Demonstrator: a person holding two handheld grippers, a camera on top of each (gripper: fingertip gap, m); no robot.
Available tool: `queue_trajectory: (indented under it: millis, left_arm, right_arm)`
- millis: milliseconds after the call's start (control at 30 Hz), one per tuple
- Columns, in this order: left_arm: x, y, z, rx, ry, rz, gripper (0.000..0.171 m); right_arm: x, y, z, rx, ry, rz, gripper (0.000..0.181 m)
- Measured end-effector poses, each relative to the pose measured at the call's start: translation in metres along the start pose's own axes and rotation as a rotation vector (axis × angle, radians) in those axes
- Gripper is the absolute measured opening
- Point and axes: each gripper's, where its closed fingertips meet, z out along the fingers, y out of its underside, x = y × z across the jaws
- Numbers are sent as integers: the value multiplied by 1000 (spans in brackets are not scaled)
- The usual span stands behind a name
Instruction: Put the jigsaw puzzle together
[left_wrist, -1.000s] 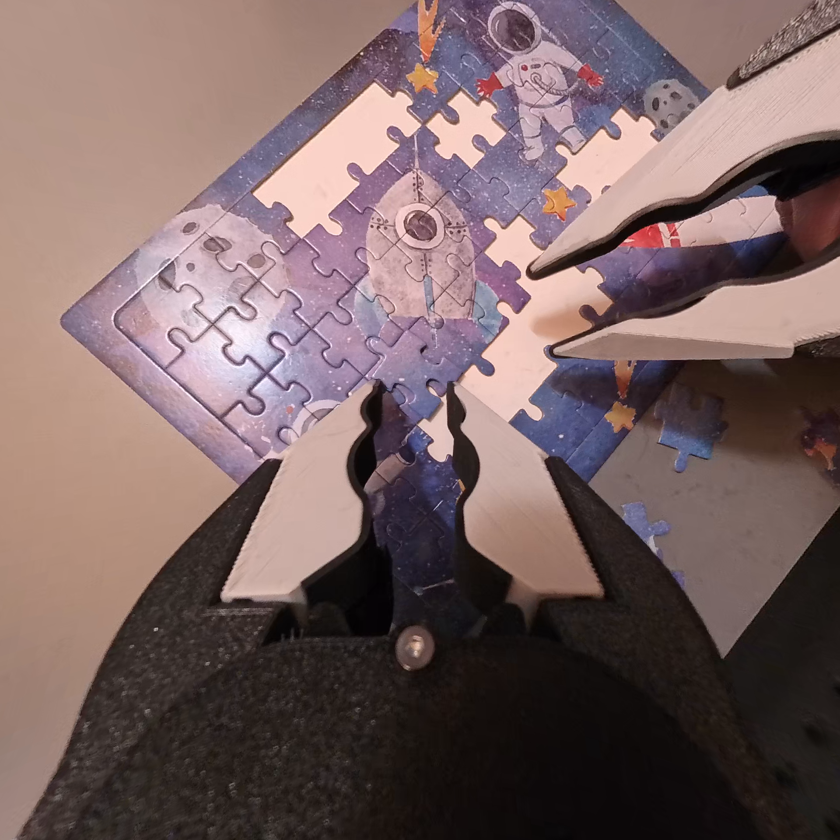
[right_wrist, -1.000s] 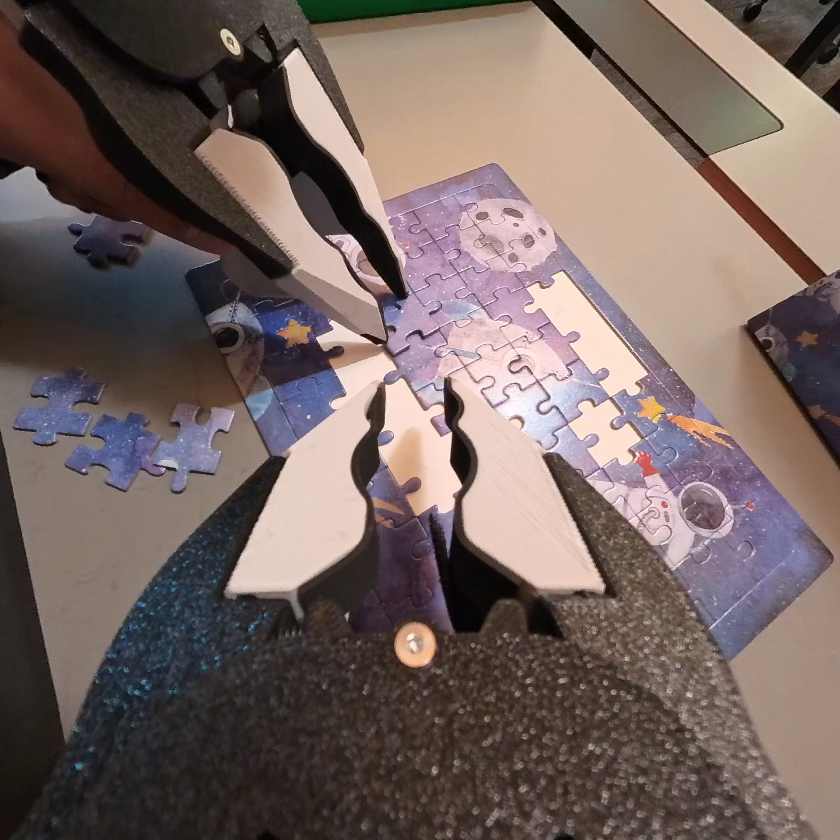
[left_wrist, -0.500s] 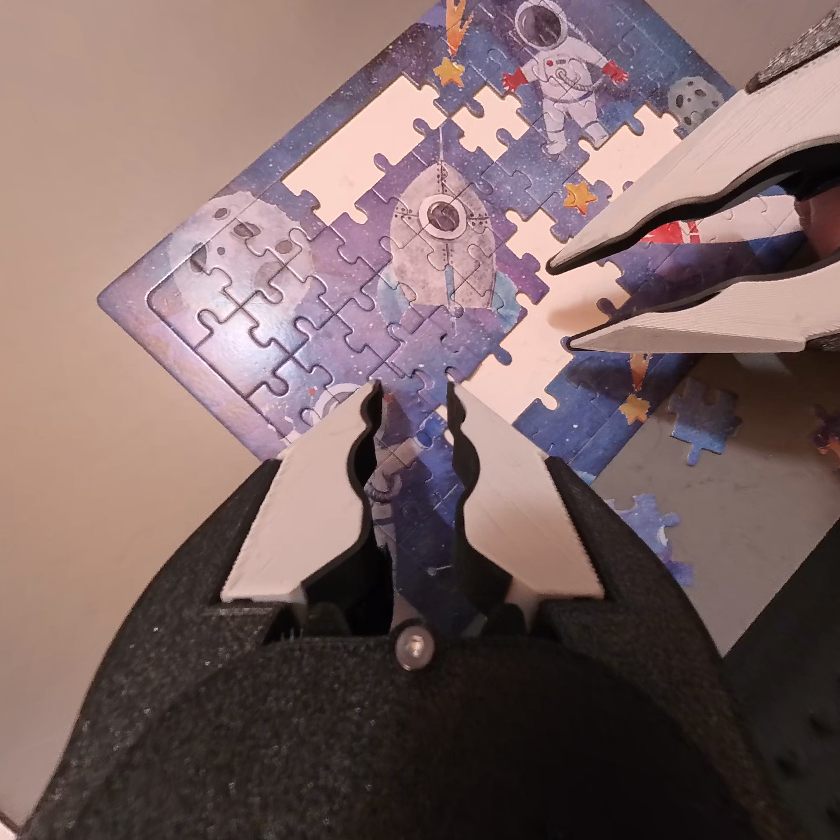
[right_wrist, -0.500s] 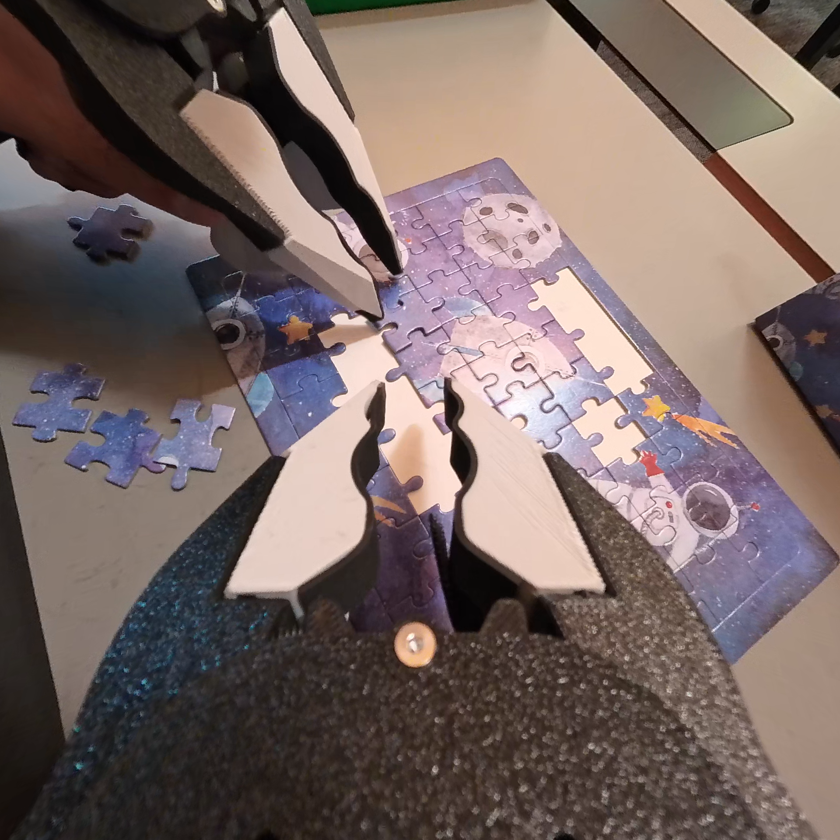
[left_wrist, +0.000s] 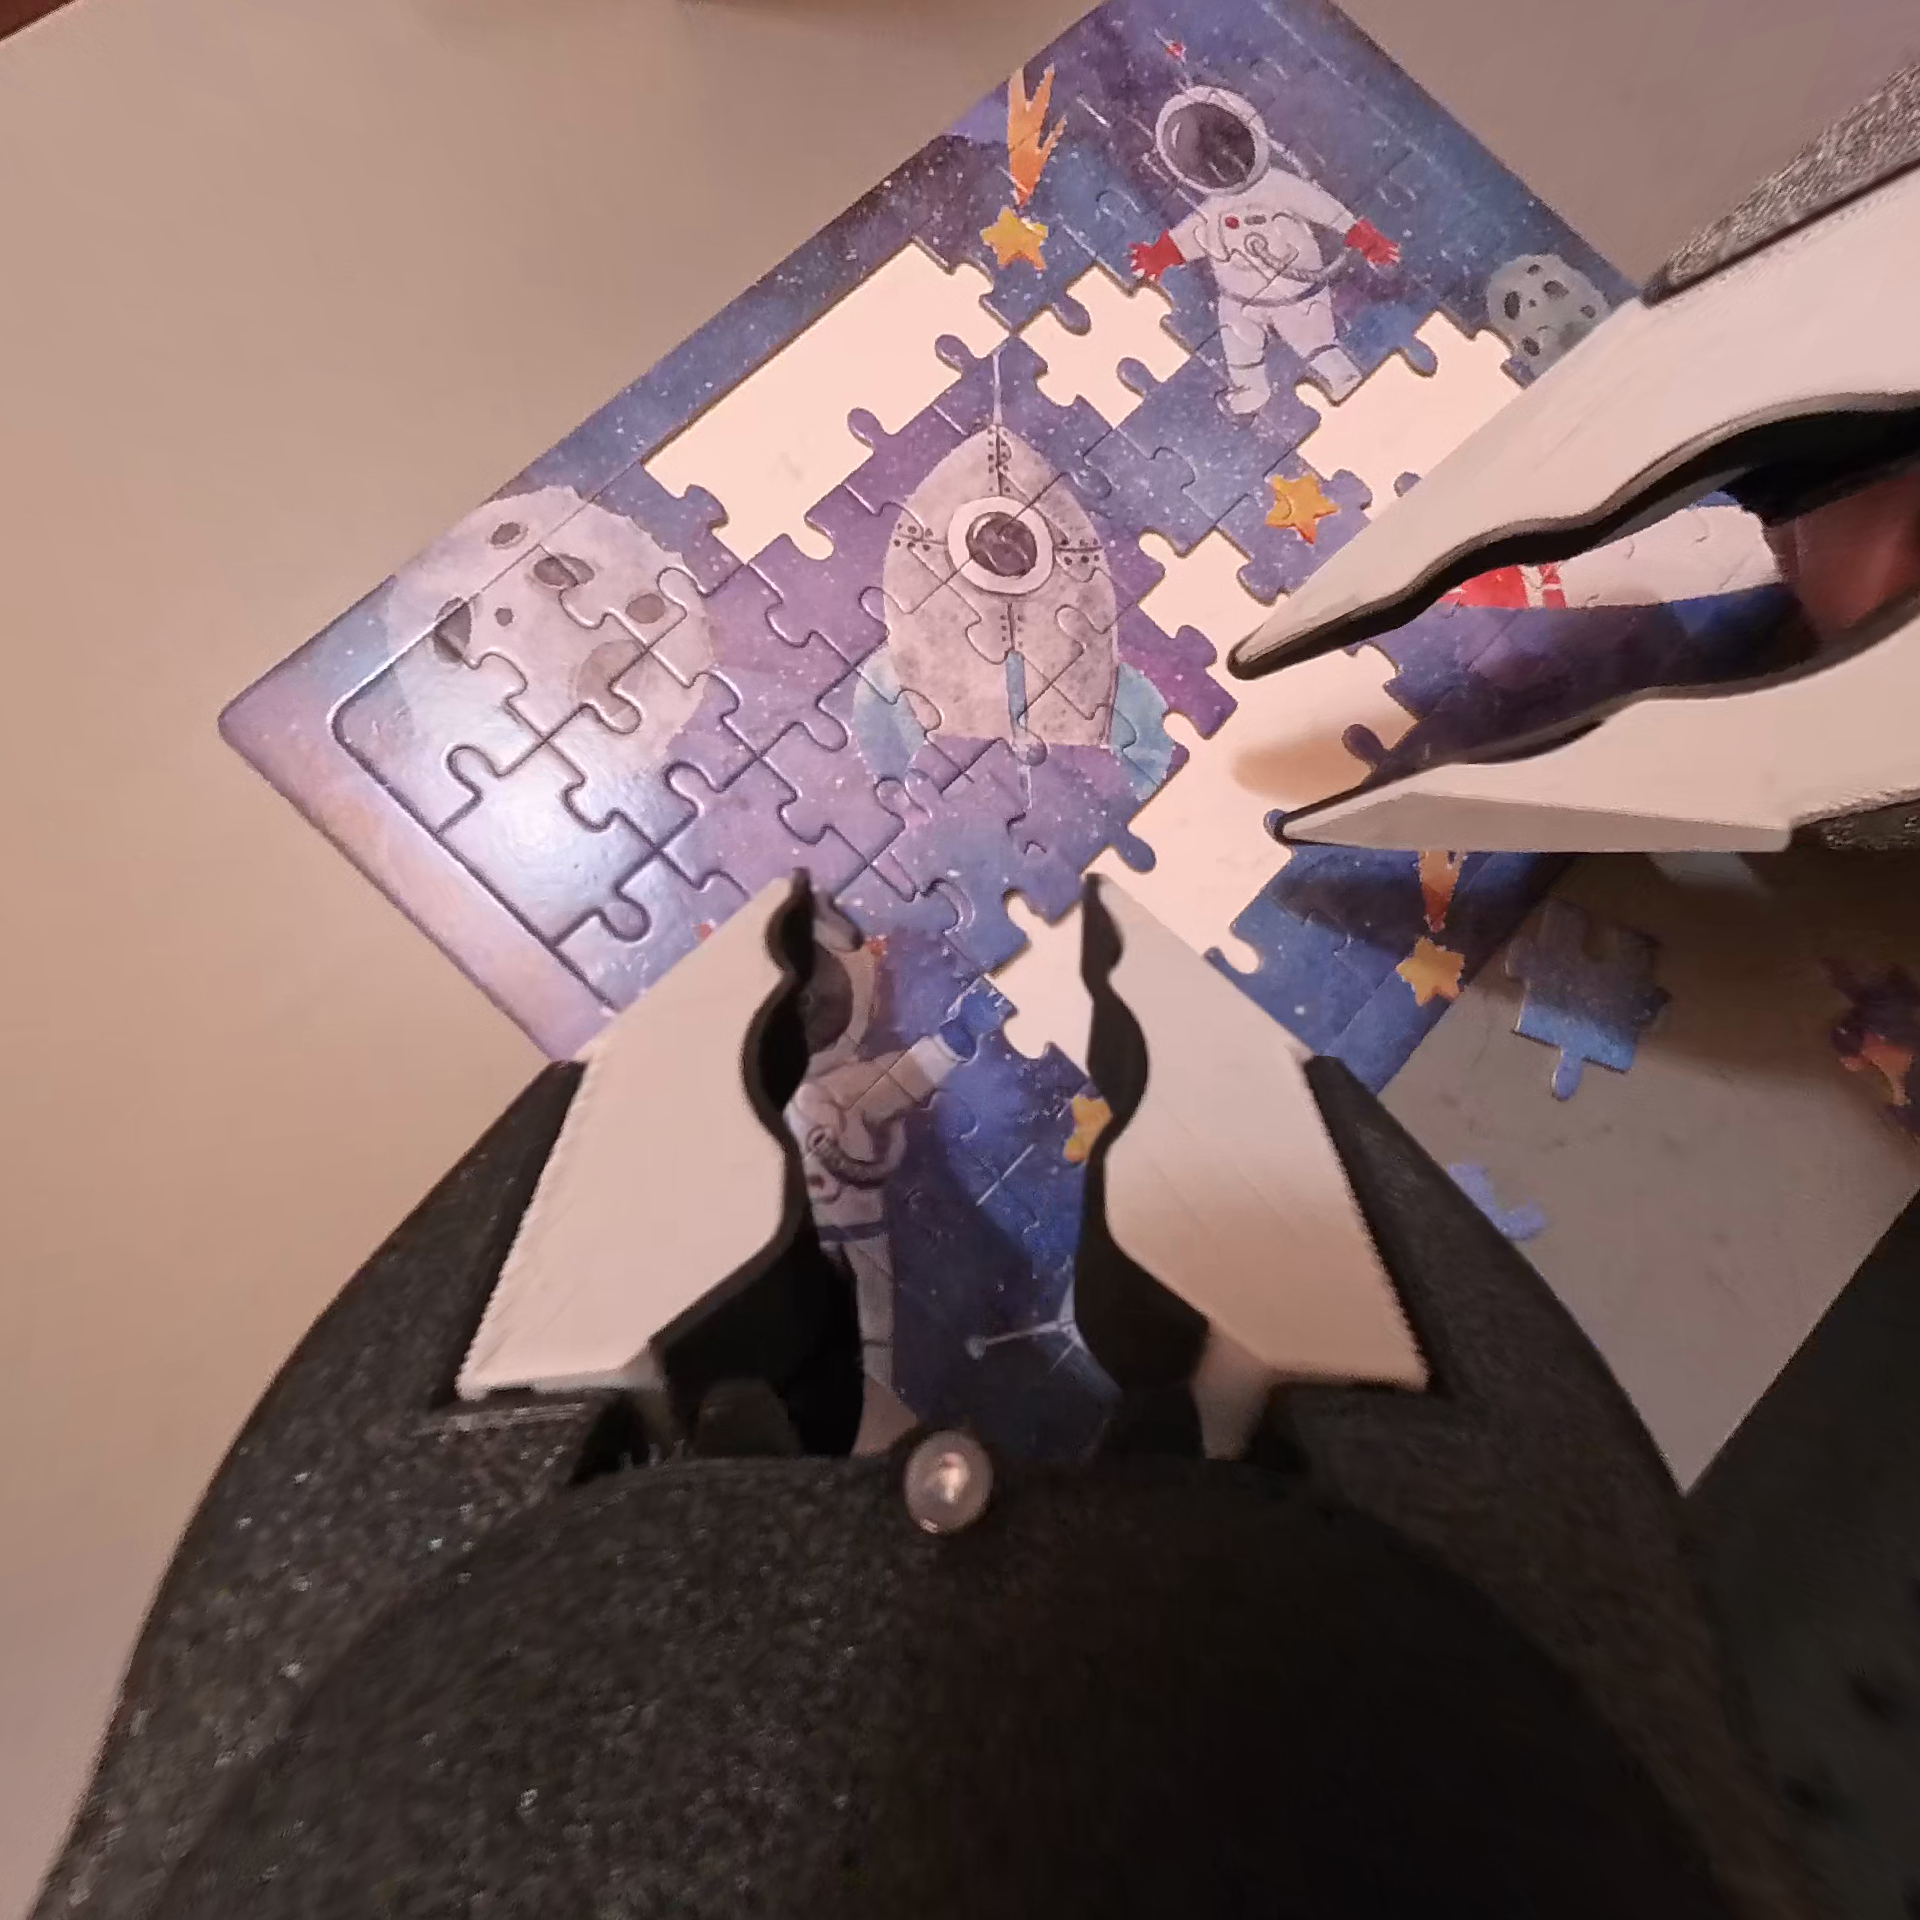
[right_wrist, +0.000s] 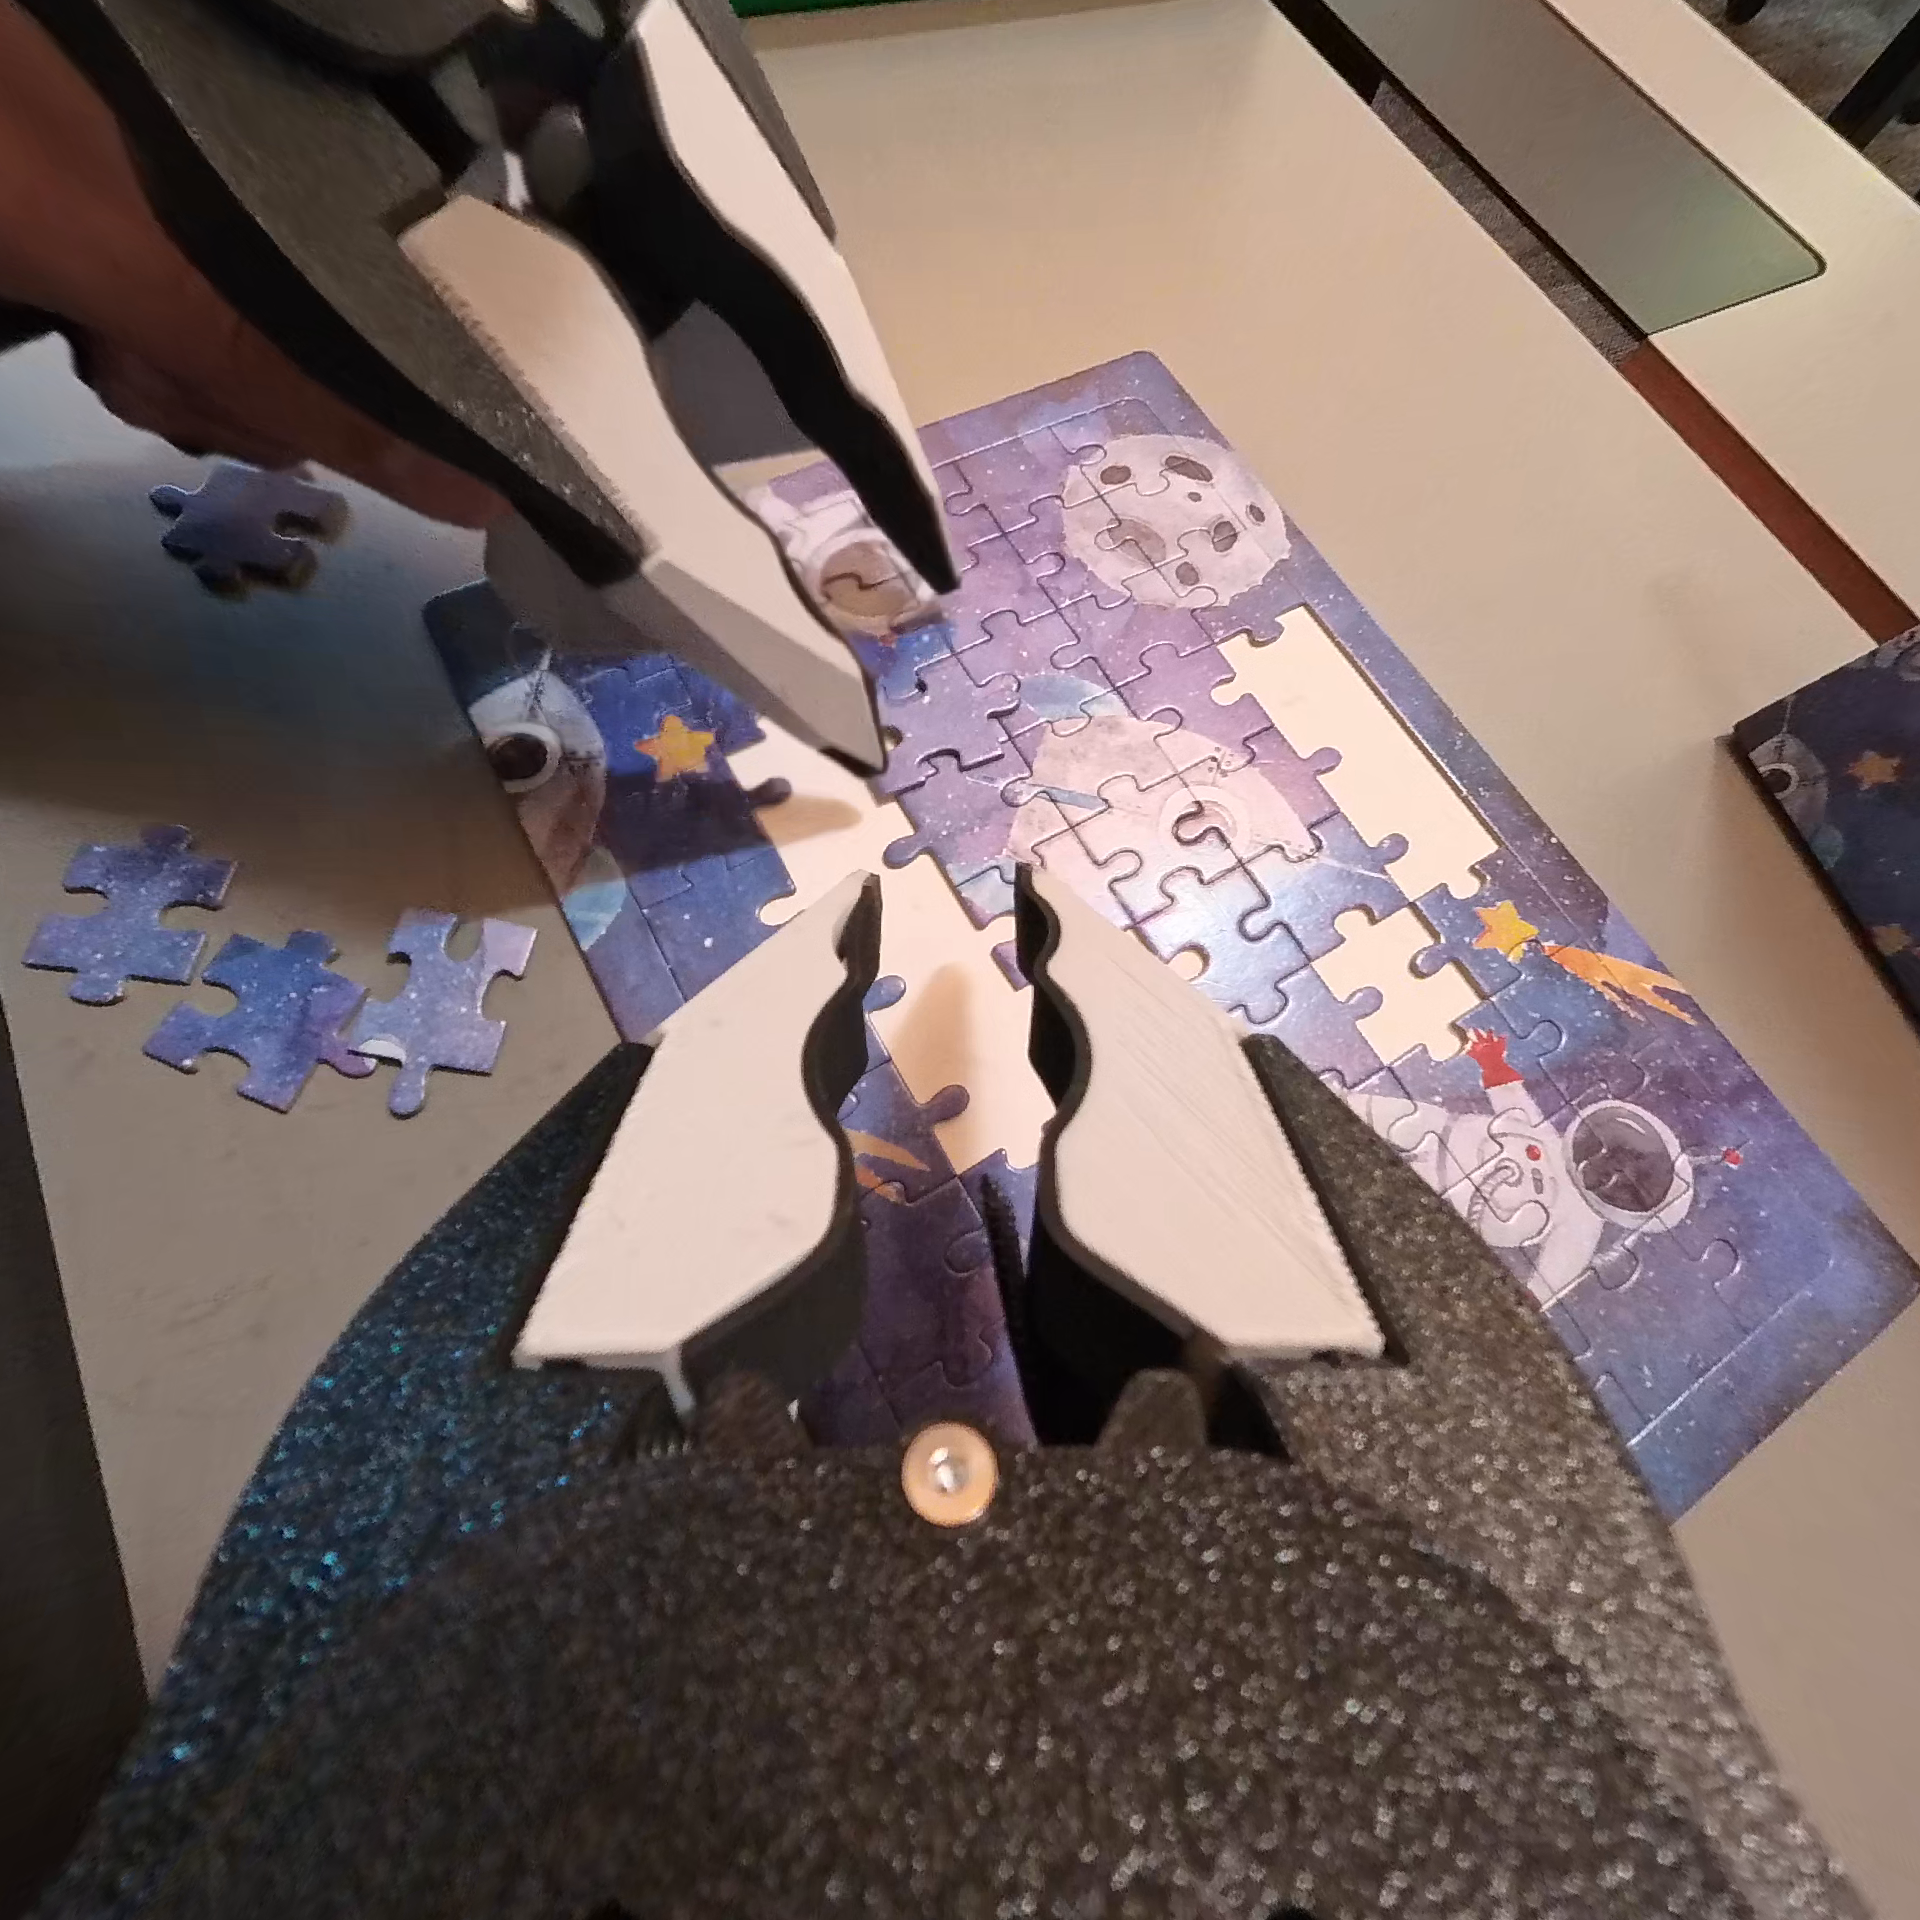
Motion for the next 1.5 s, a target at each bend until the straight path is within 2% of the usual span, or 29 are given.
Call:
queue_trajectory:
  millis: [367,500,533,700,733,867,933,1033,1100,1133,1500]
  left_arm:
    - [7,3,7,-3,-22,82,46]
    - [5,4,6,-1,-38,81,32]
    - [5,5,3,1,-38,81,23]
    - [-26,12,-22,44,-128,10,22]
    - [-29,14,-25,52,-121,-12,16]
    - [-25,23,-24,55,-58,-87,22]
    - [-23,29,-20,31,-62,-72,26]
    - [-22,31,-20,39,-114,-14,25]
    - [-19,31,-20,54,-115,1,19]
    - [-17,31,-20,54,-110,-5,16]
    - [-16,32,-20,60,-106,-19,12]
  right_arm:
    - [0,0,1,0,-1,0,25]
    - [-4,-4,2,11,-29,14,25]
    - [-5,-6,4,13,-42,22,25]
    - [-8,-14,29,-54,-119,72,28]
    - [-11,-14,35,-70,-138,61,31]
    - [-10,-9,47,-115,-106,-74,32]
    - [-8,-11,49,-112,-84,-111,33]
    - [-8,-12,50,-127,-94,-172,30]
    - [-14,-10,50,-138,-135,-178,10]
    - [-15,-10,51,-137,-145,-170,7]
    - [-9,-26,41,-82,-122,-155,9]
